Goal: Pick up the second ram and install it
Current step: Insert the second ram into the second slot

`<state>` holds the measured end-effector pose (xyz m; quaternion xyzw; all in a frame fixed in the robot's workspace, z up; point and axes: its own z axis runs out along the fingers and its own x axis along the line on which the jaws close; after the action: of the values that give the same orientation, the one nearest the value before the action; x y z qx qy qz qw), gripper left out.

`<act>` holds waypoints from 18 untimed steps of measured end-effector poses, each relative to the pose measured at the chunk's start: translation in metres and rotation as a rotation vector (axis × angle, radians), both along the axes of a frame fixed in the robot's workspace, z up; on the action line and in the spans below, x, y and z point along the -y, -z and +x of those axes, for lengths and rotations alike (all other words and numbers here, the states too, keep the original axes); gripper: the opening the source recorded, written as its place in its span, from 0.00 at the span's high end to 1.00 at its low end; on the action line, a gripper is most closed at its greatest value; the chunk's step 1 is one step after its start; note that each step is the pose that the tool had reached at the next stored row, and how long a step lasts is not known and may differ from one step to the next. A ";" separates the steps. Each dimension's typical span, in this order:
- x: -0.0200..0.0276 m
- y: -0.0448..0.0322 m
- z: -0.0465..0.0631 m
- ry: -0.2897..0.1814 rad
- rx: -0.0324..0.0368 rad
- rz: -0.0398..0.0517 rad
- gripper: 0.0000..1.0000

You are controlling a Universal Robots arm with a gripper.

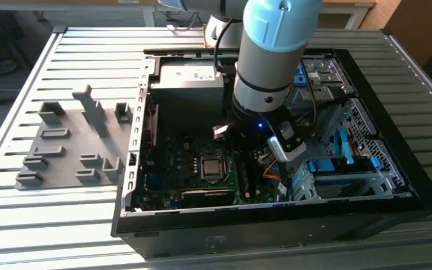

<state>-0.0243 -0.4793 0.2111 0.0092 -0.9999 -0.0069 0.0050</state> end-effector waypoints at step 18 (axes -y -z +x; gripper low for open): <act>0.0000 -0.0011 0.000 0.000 0.0000 0.0003 0.78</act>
<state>-0.0242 -0.4793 0.2121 0.0092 -0.9999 -0.0070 0.0050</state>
